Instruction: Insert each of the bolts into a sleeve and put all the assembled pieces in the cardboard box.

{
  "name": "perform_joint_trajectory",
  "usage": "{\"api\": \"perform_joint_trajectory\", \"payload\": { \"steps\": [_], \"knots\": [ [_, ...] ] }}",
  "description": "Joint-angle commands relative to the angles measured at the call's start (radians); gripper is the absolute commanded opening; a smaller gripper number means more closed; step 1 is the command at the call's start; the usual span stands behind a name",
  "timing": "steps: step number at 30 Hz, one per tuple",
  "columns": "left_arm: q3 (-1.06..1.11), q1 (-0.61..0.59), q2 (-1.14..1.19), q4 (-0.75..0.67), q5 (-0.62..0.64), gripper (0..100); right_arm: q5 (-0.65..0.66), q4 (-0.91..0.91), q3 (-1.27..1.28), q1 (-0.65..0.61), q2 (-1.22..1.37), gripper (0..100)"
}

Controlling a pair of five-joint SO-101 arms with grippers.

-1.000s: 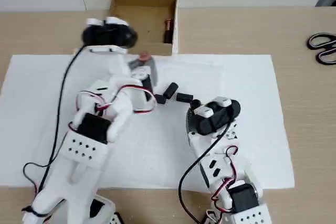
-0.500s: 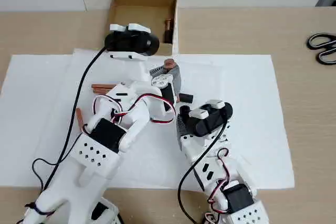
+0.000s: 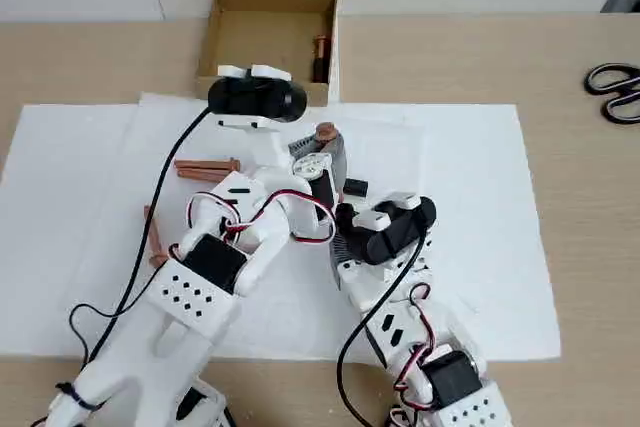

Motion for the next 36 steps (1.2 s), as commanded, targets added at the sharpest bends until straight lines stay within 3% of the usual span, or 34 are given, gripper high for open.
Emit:
{"api": "perform_joint_trajectory", "payload": {
  "steps": [1,30,36],
  "knots": [
    [-0.005,0.011,-0.011,-0.032,0.006,1,-0.008,-0.027,0.000,0.001,-0.019,0.5],
    [-0.018,0.052,-0.014,0.091,-0.028,1,-0.006,-0.027,-0.002,0.007,-0.019,0.5],
    [-0.079,0.052,-0.014,0.190,-0.028,1,-0.006,-0.027,-0.002,0.007,-0.019,0.5]
  ]
}}
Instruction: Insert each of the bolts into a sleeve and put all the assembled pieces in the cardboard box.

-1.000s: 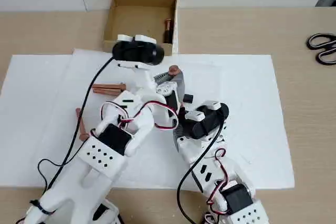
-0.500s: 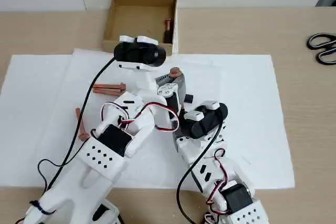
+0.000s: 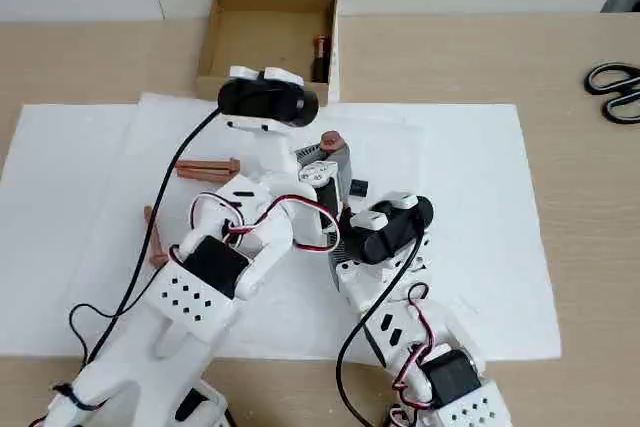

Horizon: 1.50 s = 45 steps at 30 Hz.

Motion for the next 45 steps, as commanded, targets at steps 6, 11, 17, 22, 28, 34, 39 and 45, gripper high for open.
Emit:
{"api": "perform_joint_trajectory", "payload": {
  "steps": [6,11,17,22,28,34,39,45],
  "knots": [
    [-0.044,0.012,-0.011,0.089,-0.009,1,-0.006,-0.025,-0.003,0.007,-0.022,0.5],
    [-0.044,0.014,-0.009,0.089,-0.009,1,-0.006,-0.025,-0.003,0.007,-0.022,0.5],
    [-0.050,0.014,-0.009,0.106,-0.009,1,-0.006,-0.025,-0.002,0.007,-0.022,0.5],
    [-0.088,0.014,-0.011,0.167,-0.009,1,-0.006,-0.025,-0.002,0.007,-0.022,0.5],
    [-0.079,0.014,-0.002,0.164,-0.009,1,-0.006,-0.025,-0.002,0.007,-0.022,0.5],
    [-0.005,0.012,0.000,0.121,-0.011,1,-0.006,-0.025,-0.002,0.007,-0.022,0.5],
    [0.039,0.009,0.000,0.120,-0.011,1,-0.006,-0.025,-0.003,0.007,-0.022,0.5],
    [0.068,0.008,0.000,0.124,-0.011,1,-0.006,-0.025,-0.003,0.007,-0.022,0.5]
  ]
}}
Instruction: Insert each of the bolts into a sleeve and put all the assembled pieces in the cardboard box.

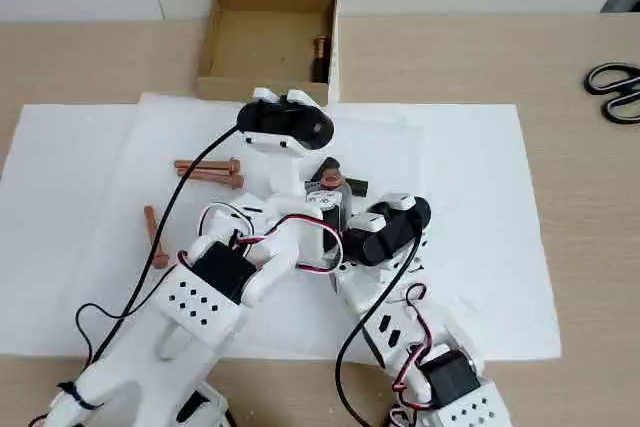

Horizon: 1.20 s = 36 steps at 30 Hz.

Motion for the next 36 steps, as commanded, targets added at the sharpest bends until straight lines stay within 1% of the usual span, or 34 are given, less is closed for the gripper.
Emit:
{"api": "perform_joint_trajectory", "payload": {
  "steps": [1,10,15,17,20,21,23,27,34,36],
  "knots": [
    [0.016,-0.008,0.000,-0.005,-0.011,1,-0.003,-0.024,-0.003,0.008,-0.021,0.5],
    [0.082,-0.008,0.000,-0.008,-0.011,1,-0.003,-0.024,-0.003,0.008,-0.021,0.5],
    [0.084,-0.008,-0.005,-0.005,-0.011,1,-0.003,-0.024,-0.003,0.008,-0.021,0.5],
    [0.082,-0.009,-0.009,-0.005,-0.011,6,-0.003,-0.024,-0.003,0.007,-0.021,0.5],
    [0.084,-0.009,-0.009,-0.002,-0.005,18,-0.003,-0.024,-0.003,0.007,-0.021,0.5],
    [0.084,-0.009,-0.009,0.005,-0.005,20,-0.003,-0.024,-0.002,0.007,-0.021,0.5],
    [0.077,-0.009,-0.009,0.026,-0.005,22,-0.003,-0.024,-0.002,0.007,-0.021,0.5],
    [0.027,-0.023,-0.009,0.124,-0.006,22,-0.003,-0.024,0.000,0.007,-0.021,0.5],
    [-0.131,-0.157,-0.009,0.396,-0.012,22,-0.003,-0.022,0.005,0.007,-0.021,0.5],
    [-0.191,-0.209,-0.009,0.473,-0.044,23,-0.003,-0.022,0.005,0.007,-0.021,0.5]
  ]
}}
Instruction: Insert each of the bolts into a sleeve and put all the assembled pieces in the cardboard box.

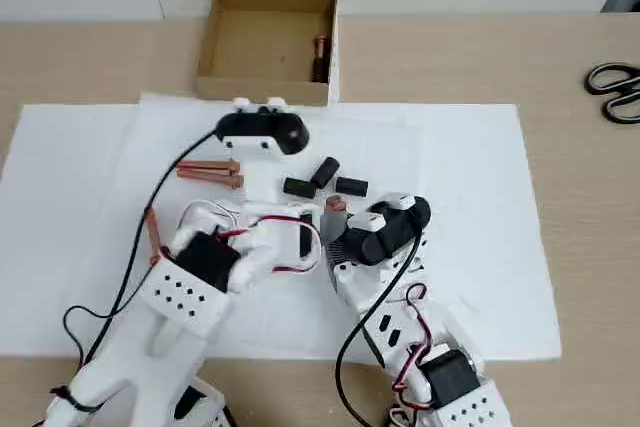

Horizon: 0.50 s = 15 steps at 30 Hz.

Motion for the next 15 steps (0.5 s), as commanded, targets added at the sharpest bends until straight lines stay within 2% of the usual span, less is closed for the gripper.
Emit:
{"api": "perform_joint_trajectory", "payload": {
  "steps": [1,8,15],
  "knots": [
    [-0.116,-0.126,-0.008,0.133,-0.066,23,-0.006,-0.024,0.003,0.008,-0.022,0.5],
    [-0.277,-0.373,-0.008,0.262,-0.393,23,-0.006,-0.021,0.005,0.010,-0.022,0.5],
    [-0.369,-0.508,-0.008,0.402,-0.450,23,-0.003,-0.018,-0.011,0.018,-0.012,0.4]
  ]
}}
